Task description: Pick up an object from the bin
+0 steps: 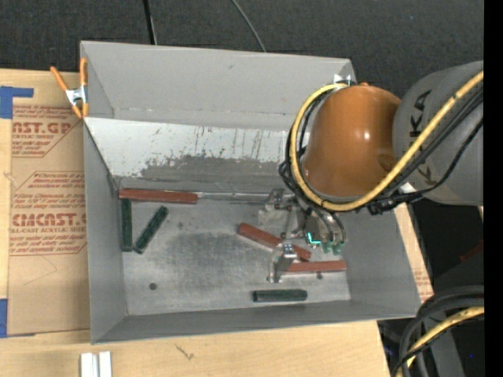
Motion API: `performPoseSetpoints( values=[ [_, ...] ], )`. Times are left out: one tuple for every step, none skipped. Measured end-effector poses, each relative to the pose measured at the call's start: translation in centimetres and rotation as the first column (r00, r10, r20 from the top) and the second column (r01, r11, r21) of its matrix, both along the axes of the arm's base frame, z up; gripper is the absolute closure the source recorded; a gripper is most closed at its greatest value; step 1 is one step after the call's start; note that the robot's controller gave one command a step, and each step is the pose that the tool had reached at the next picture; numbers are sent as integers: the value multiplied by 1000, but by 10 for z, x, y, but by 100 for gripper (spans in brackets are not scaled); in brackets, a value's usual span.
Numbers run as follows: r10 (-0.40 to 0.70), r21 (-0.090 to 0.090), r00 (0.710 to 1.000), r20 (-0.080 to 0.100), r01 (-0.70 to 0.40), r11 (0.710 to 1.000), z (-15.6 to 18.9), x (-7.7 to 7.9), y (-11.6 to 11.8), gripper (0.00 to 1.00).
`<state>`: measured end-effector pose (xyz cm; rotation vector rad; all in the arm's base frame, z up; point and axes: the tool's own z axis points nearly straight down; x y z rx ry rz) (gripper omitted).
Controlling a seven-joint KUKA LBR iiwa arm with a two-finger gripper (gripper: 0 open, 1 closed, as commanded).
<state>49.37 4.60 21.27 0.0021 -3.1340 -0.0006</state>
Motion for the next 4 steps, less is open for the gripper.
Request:
performPoseSetpoints(
  values=[
    [-1,1,1000,8,1,1000,4,2,0,0],
    [2,1,1000,17,-2,1000,-46,25,-29,0],
    [26,-1,1000,9,-26,1000,-90,18,-58,0],
    [-331,4,943,44,331,944,-129,53,-33,100]
  ],
)
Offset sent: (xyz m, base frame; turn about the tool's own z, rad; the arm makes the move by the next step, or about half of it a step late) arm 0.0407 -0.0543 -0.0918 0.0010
